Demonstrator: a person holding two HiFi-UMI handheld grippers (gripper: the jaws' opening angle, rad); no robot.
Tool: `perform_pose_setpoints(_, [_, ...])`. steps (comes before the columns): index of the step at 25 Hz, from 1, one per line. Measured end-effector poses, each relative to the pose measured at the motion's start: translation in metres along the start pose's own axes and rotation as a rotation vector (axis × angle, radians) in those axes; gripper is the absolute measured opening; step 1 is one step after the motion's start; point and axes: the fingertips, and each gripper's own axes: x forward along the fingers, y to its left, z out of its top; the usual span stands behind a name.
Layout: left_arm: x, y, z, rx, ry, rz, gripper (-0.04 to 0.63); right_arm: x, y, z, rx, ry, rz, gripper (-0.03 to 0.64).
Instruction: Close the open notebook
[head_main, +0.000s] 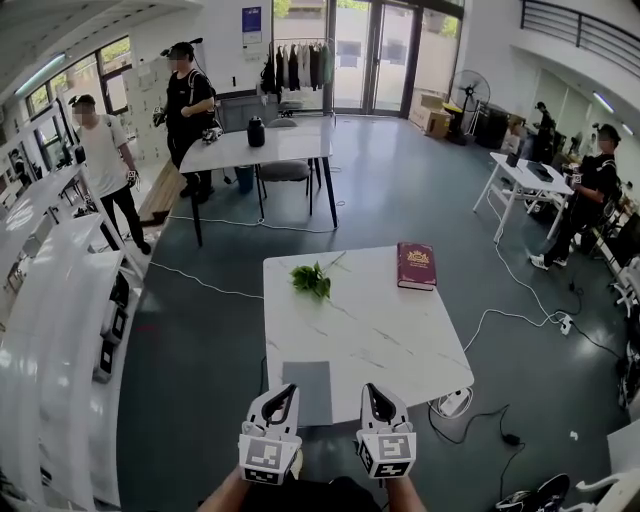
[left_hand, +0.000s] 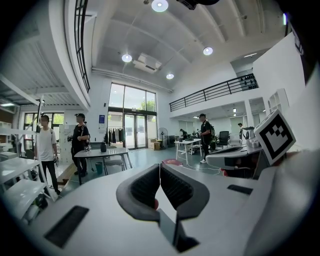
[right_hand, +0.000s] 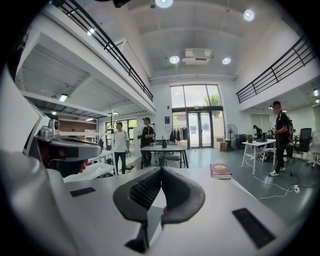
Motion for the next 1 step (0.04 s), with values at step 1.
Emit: perform_pose_setpoints(1, [0.0004,0.0004,-0.0002,0.0,0.0,0.0,0.025,0.0009,0.0001,-0.0002,0.0,0.001,0.001,0.017])
